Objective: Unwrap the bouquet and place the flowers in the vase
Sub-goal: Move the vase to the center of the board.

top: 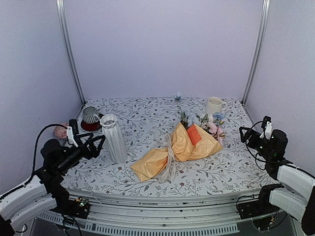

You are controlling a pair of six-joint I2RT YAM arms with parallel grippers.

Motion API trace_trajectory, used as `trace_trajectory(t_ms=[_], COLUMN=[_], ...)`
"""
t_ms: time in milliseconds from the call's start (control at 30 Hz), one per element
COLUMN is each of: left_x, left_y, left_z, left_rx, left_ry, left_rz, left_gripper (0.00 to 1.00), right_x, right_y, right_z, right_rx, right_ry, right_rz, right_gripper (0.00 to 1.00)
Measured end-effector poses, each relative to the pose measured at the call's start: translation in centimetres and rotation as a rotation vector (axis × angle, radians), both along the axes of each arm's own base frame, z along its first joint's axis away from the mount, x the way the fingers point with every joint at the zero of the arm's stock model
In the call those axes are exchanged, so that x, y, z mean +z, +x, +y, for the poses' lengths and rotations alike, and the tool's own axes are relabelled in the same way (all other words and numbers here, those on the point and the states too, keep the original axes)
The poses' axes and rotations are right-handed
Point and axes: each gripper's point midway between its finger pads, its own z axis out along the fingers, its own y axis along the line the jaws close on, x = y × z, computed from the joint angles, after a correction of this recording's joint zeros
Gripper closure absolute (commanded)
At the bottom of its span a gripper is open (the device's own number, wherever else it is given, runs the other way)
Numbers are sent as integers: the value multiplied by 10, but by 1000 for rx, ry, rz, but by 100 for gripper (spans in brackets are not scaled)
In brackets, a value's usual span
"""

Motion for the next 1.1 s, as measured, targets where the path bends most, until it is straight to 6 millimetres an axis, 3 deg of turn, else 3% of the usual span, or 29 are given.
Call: trace_trajectory(t_ms=[400, 767, 1100], left_x=[-11, -38, -31], left_y=[7, 17, 29], left_z=[-20, -31, -37], left_rx=[-40, -48, -43], left_ry=[73, 193, 268], left_rz=[-26, 1, -45], left_gripper=[2, 2, 7], right_x=[-1, -4, -6], right_y=[0, 1, 1], right_z=[3, 4, 5], right_rx=[16, 26, 28], right_ry=[3, 5, 6], right_rz=[2, 11, 17], right_gripper=[1, 1, 1])
